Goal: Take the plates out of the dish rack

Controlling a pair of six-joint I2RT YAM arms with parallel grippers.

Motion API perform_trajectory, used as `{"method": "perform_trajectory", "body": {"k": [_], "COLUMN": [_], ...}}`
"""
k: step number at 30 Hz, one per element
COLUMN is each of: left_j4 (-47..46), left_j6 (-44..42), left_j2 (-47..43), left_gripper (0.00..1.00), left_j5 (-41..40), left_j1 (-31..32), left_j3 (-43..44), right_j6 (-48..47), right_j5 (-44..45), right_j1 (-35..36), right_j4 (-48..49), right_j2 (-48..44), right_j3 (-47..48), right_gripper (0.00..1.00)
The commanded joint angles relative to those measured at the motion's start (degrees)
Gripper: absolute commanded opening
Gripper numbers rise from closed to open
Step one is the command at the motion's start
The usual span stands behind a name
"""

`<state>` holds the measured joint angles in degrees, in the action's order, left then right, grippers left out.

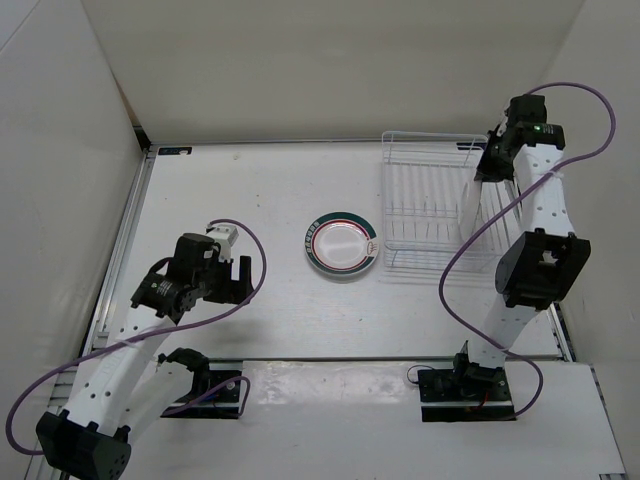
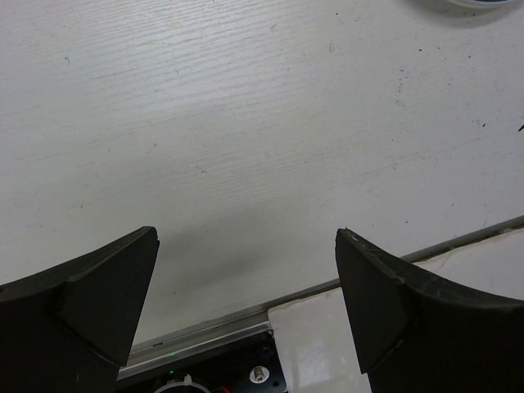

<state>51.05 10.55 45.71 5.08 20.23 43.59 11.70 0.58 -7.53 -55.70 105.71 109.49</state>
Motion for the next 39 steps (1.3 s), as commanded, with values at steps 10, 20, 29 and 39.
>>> {"method": "perform_trajectory", "body": {"k": [10,20,29,39], "left_j4": [0.54,0.63,0.11,0.19], "left_j6": [-0.17,-0.17,0.26,0.62], "left_j2": [0.43,0.78,-1.15,-2.03], "left_gripper": [1.0,1.0,1.0,1.0], "left_j5": [0.19,0.45,-0.34,-1.57], "left_j1": [0.25,0.16,0.25,0.16], "left_j3": [0.7,0.79,0.35,0.18], "right_j6": [0.69,3.67,4.91,-1.76], "right_j5": [2.58,-9.42,-19.3,-18.07], "right_j1": [-1.26,-0.73,9.7,33.85], "right_j4": [-1.16,0.77,6.4,4.2], "right_j2": [-6.04,-13.86,-22.65,-30.03], "right_j3": [7.04,13.12,8.99,-5.84], "right_gripper": [0.0,0.0,0.0,0.0]}}
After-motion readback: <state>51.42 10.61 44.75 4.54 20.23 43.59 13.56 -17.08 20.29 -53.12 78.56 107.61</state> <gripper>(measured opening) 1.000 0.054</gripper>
